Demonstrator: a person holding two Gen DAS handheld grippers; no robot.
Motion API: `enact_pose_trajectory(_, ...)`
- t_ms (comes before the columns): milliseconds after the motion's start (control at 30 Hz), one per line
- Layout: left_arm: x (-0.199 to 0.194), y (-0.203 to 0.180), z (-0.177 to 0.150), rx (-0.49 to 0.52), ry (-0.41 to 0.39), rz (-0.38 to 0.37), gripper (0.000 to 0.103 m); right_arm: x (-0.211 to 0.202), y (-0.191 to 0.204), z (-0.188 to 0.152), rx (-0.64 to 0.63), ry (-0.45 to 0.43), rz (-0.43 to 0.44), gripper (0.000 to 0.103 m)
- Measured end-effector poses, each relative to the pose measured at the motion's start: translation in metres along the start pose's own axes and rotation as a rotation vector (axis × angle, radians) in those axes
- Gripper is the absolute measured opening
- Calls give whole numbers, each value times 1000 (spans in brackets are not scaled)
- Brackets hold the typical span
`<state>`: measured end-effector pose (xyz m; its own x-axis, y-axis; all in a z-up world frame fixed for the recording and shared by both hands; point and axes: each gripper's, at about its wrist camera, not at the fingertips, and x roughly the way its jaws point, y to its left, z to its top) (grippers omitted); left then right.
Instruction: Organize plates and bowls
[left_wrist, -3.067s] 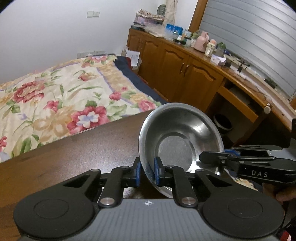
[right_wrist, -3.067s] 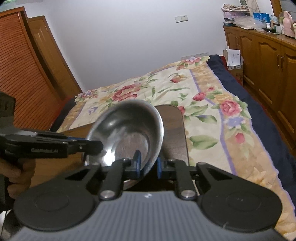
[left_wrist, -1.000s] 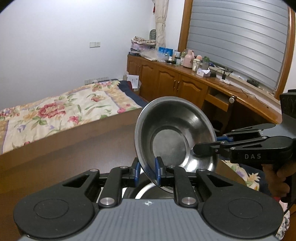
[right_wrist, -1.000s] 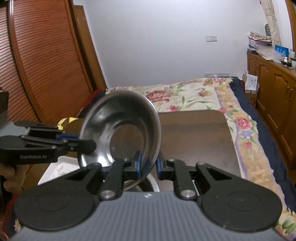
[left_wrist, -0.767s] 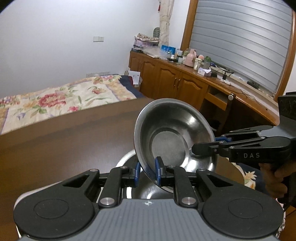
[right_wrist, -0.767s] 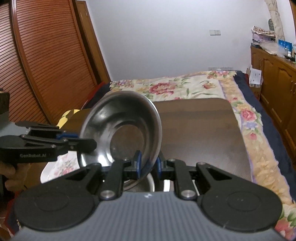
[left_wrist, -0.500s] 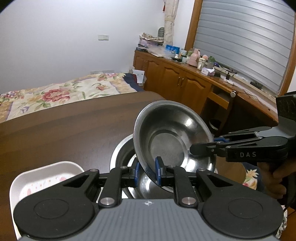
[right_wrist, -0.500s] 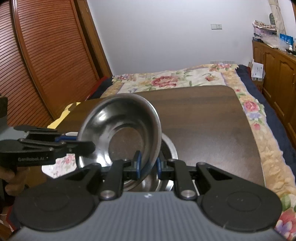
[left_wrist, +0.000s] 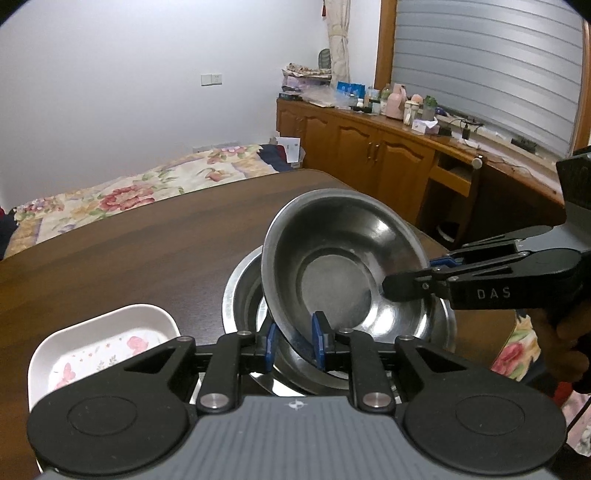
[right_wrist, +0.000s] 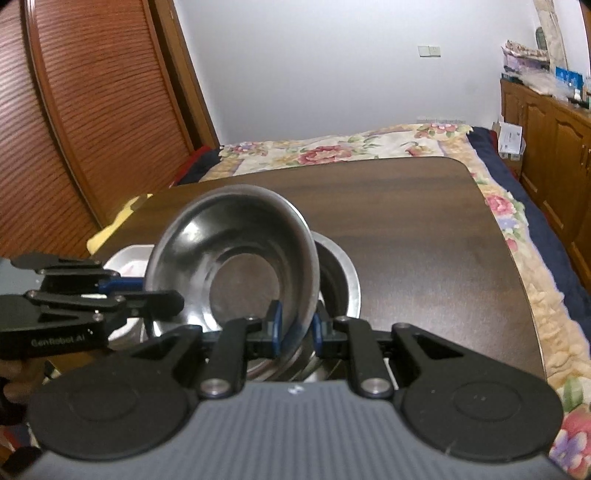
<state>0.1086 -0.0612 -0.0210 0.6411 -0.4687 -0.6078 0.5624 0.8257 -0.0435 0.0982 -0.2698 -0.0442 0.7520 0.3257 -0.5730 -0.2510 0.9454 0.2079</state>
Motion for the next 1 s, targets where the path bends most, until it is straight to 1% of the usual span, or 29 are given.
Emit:
enact_pose_trajectory(267, 4, 1, -9, 25, -9, 53, 21, 1, 3, -1, -52, -7, -14, 19)
enact_pose_trajectory(567, 7, 0, -11, 17, -15, 64, 19, 2, 1, 1, -69, -19, -34, 18)
enact_pose_trajectory(733, 5, -1, -13, 1, -26, 64, 19, 3, 4, -1, -87, -42, -54, 18)
enact_pose_trajectory(1000, -6, 0, -10, -12, -59, 61, 19, -2, -2, 1, -59, -70, -47, 18)
